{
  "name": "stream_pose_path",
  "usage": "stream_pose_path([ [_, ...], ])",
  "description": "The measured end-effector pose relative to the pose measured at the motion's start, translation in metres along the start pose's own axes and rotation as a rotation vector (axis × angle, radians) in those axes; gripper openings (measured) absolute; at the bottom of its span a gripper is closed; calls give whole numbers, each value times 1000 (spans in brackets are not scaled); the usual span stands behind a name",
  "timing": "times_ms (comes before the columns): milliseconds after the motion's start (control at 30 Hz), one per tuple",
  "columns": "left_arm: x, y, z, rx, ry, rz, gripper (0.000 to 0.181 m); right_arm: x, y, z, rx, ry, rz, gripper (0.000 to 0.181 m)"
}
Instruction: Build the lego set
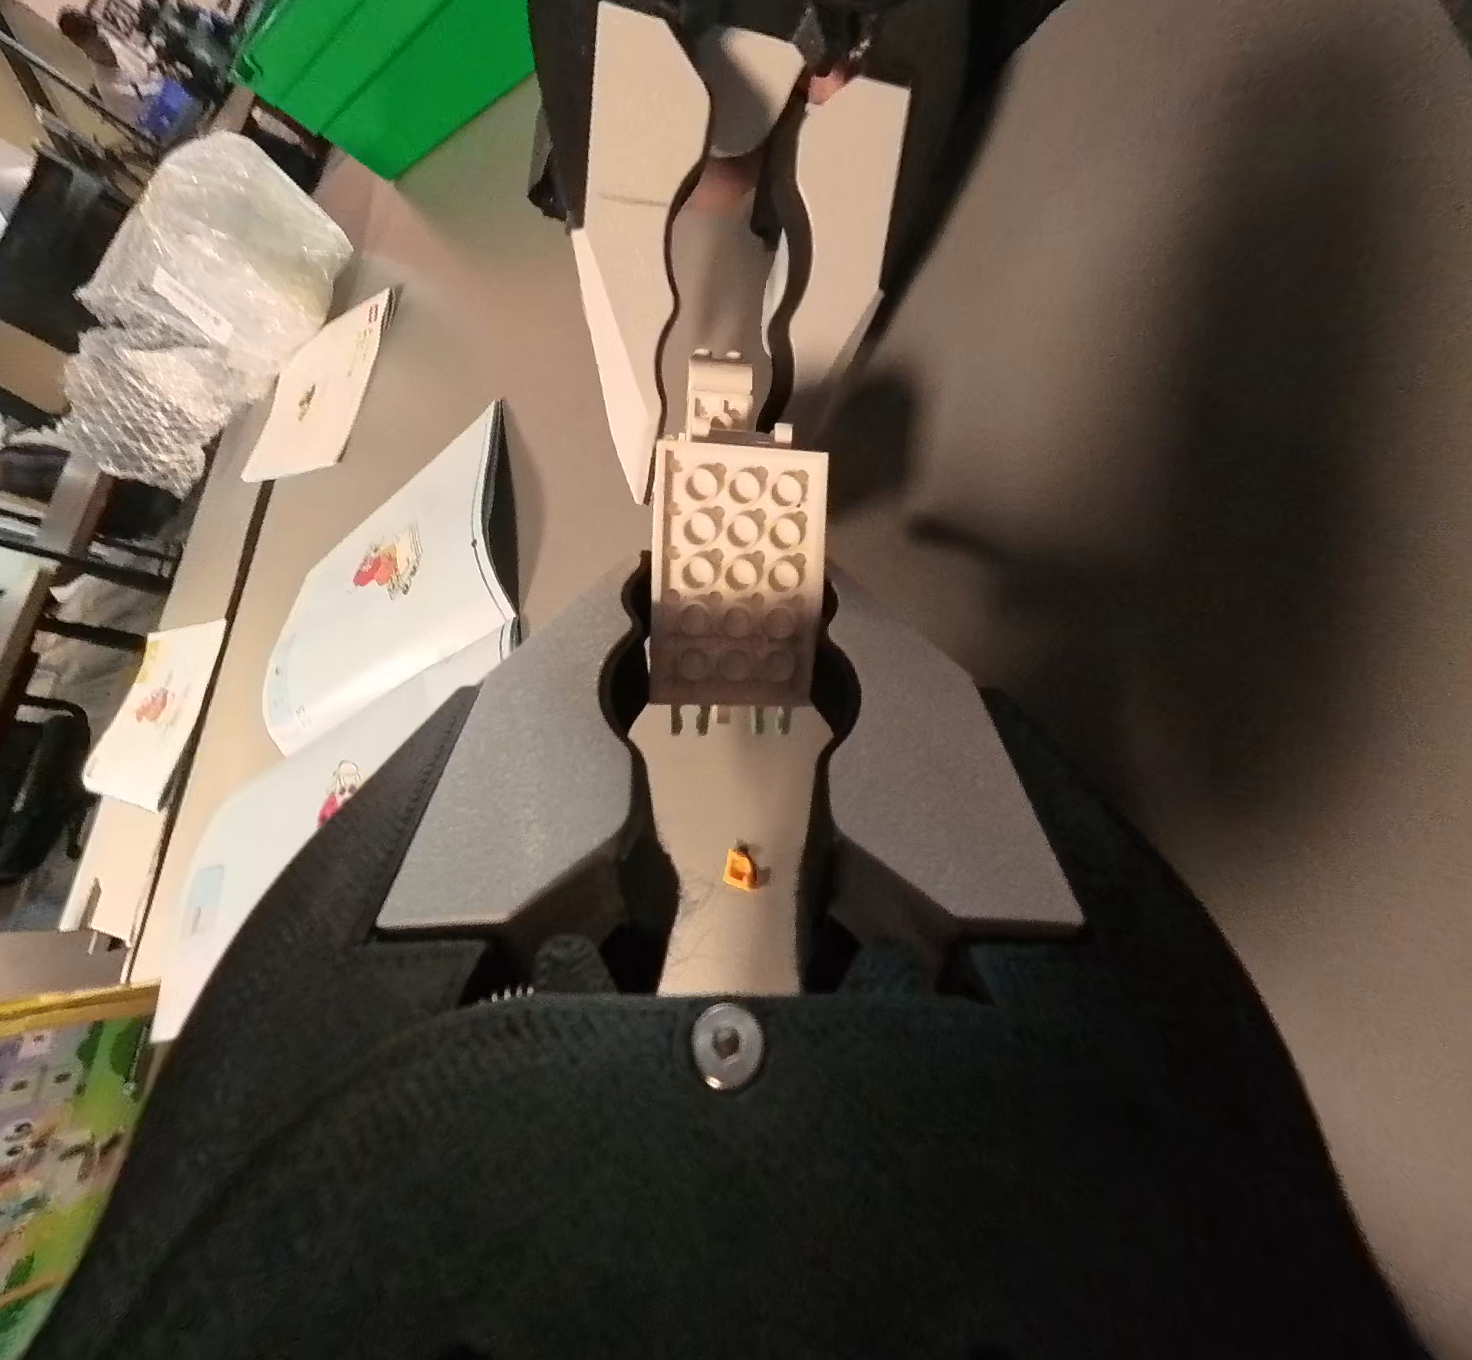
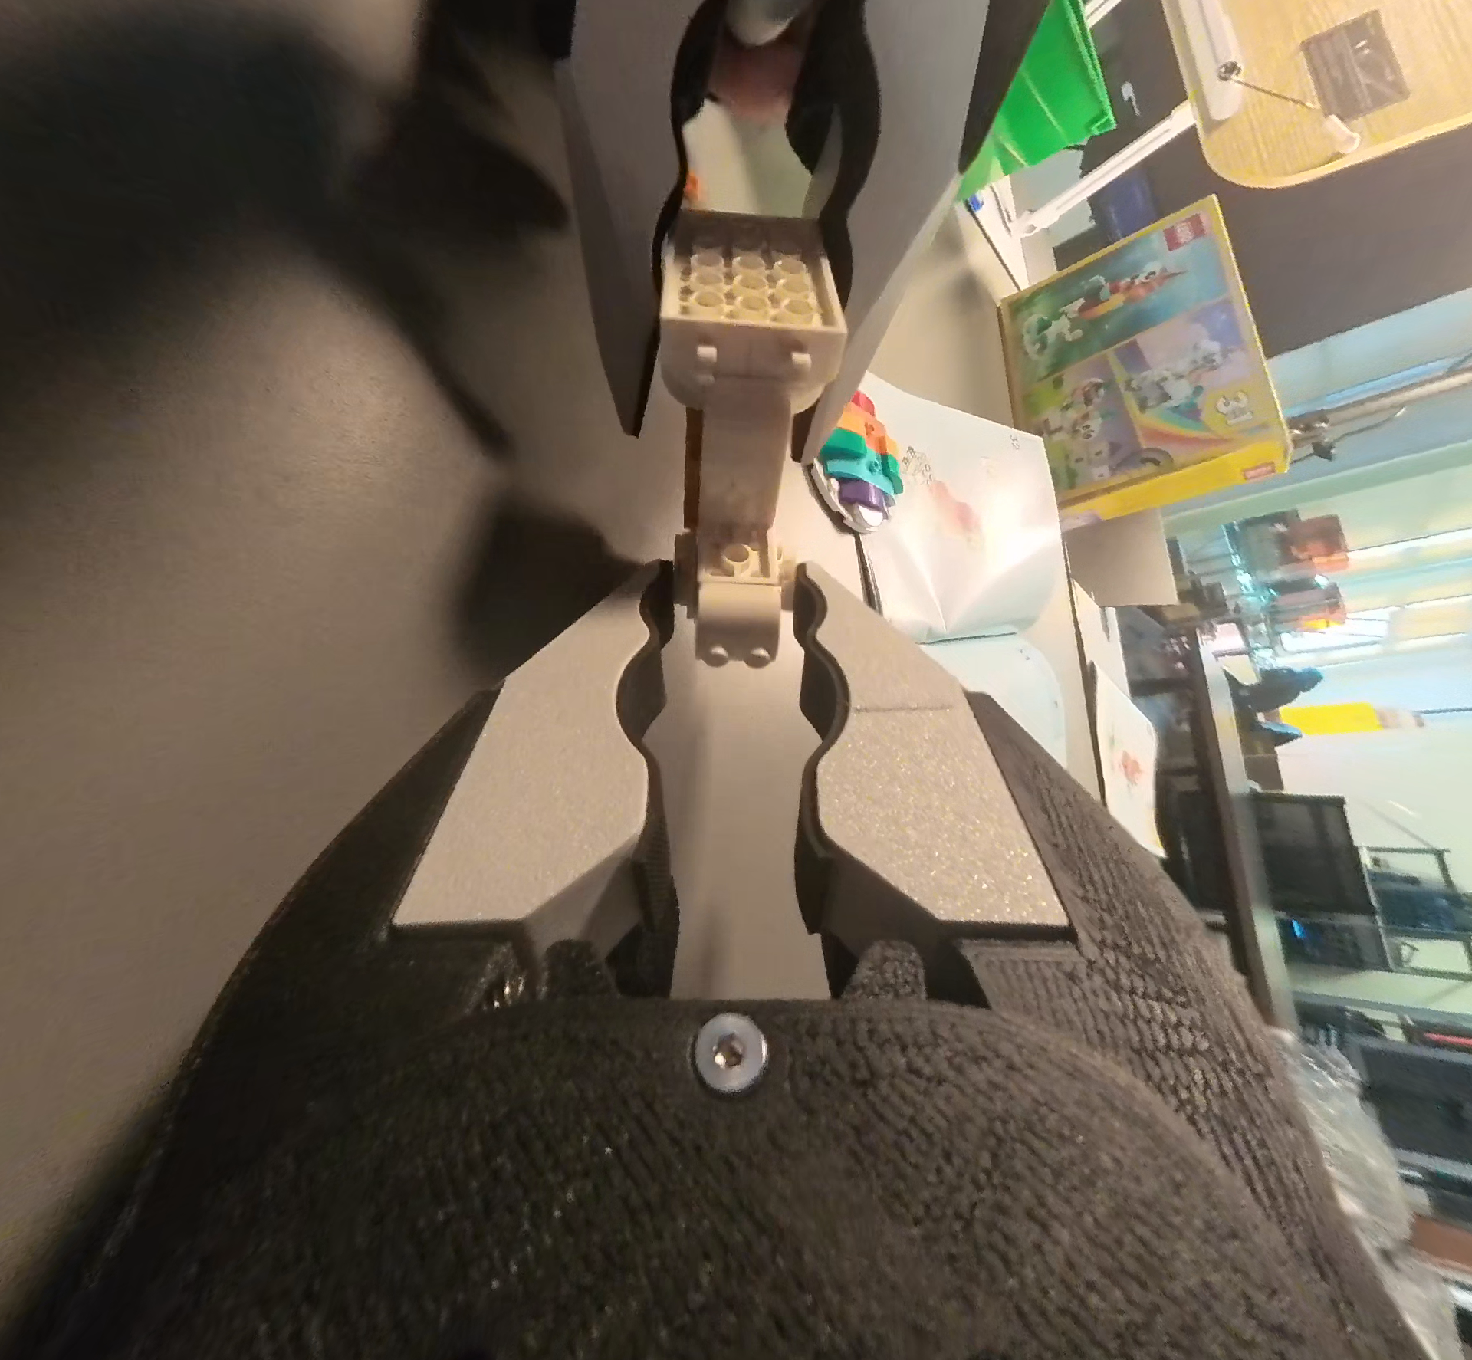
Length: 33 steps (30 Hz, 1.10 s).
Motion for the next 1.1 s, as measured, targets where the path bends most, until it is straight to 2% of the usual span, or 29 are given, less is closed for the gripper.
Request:
stream_pose_path([
  [500, 2, 2, 15, -77, -21, 48, 37, -4, -5, 10, 171, -171, -75, 30],
  [767, 4, 2, 15, -95, -5, 51, 36, -5, -3, 12, 52, -199, -41, 29],
  [1100, 4, 3, 16, -118, 4, 53, 37, -4, -2, 12, 40, -188, -14, 29],
])
Point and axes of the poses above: each gripper's, where its closed fingertips meet, x back along the fingers, z out of its top, y = z × x across the jaws, the point moved 7 cm from there along x, back along the fingers, and after that the axes turned 10 degrees about -x, right-handed, at the moved point
